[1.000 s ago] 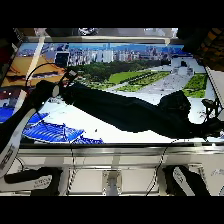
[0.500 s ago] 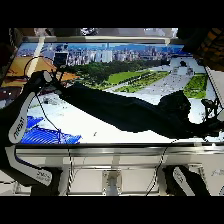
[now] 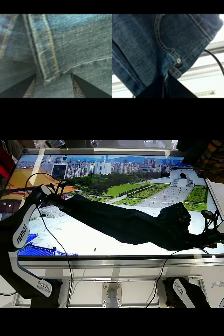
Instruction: Fold the clothes and pants, and hang the long-sleeved shirts on hangers.
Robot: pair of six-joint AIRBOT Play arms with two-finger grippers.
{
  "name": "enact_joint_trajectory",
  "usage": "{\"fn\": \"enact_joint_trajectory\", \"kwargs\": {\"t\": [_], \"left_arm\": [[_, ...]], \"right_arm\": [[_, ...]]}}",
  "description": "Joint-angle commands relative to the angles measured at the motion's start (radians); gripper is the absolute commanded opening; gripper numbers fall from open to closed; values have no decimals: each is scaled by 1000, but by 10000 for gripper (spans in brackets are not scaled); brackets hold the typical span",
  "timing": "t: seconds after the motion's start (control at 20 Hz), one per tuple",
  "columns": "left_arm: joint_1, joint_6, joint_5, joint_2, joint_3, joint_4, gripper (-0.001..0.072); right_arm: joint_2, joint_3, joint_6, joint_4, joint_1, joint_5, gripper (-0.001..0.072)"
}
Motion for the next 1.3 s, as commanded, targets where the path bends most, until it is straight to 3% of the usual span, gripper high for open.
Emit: {"fn": "enact_joint_trajectory", "kwargs": {"t": [0.0,0.05,0.1,0.2,0.3,0.35,0.4,0.5,0.55,0.65,0.75,0.85,1.0,1.05,1.1,1.25], "left_arm": [[2,46,11,-15,1,-92,455],[2,62,14,-15,1,-110,453],[2,71,14,-15,1,-121,381],[2,71,16,-15,1,-119,315],[2,71,21,-15,1,-120,188],[2,70,24,-15,1,-120,78],[3,66,23,-14,1,-119,44],[8,58,-6,3,2,-112,43],[17,42,-31,25,5,-93,42],[53,14,-79,103,6,-42,42],[118,-5,-137,217,6,25,42],[212,-67,-208,344,6,138,41],[356,-74,-326,464,6,278,41],[410,-99,-323,488,5,276,41],[454,-104,-325,501,5,255,41],[534,-104,-339,501,5,240,41]], "right_arm": [[0,0,1,3,0,-1,19],[0,0,1,3,0,-1,19],[0,0,1,3,0,-1,19],[0,0,1,3,0,-1,19],[0,0,1,3,0,-1,19],[0,0,1,3,0,-1,19],[0,0,1,3,0,-1,19],[0,1,-9,-5,0,-2,20],[0,8,-27,-23,0,-4,58],[0,45,-34,-55,0,0,256],[0,113,-76,-56,0,12,275],[0,194,-80,-56,0,21,393],[-3,243,-56,-43,-36,48,402],[-4,229,-53,-29,-71,68,429],[-4,201,-55,-18,-117,75,501],[-4,74,-57,36,-236,55,513]]}}
